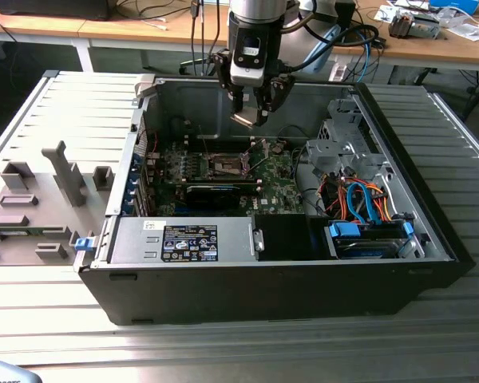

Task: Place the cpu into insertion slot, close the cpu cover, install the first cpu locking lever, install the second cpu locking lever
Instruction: 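Place the cpu into insertion slot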

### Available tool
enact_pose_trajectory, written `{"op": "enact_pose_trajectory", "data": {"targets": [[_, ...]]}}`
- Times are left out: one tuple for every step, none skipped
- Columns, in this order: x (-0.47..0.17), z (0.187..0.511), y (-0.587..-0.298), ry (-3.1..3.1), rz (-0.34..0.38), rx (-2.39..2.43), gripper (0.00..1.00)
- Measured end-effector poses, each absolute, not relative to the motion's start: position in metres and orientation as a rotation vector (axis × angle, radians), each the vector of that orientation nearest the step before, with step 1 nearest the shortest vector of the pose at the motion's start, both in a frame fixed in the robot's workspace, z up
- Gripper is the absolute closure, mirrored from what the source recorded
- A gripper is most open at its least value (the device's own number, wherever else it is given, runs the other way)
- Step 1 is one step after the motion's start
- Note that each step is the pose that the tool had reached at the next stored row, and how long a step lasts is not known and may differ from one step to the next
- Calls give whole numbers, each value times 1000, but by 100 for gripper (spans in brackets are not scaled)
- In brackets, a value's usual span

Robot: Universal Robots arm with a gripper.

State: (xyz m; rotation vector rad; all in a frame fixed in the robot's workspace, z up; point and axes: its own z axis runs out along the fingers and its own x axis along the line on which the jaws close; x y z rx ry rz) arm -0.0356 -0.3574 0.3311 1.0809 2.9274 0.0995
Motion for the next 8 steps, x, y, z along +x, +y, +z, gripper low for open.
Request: {"op": "enact_pose_trajectory", "data": {"targets": [[-36, 331, -357, 2926, 99, 1084, 46], [-36, 331, -357, 2925, 98, 1087, 46], [-36, 331, -357, 2923, 97, 1091, 46], [-36, 331, -357, 2921, 97, 1095, 46], [-36, 331, -357, 2920, 96, 1098, 46], [-36, 331, -357, 2919, 95, 1100, 46], [-36, 331, -357, 2918, 95, 1103, 46], [-36, 331, -357, 2915, 94, 1109, 46]]}}
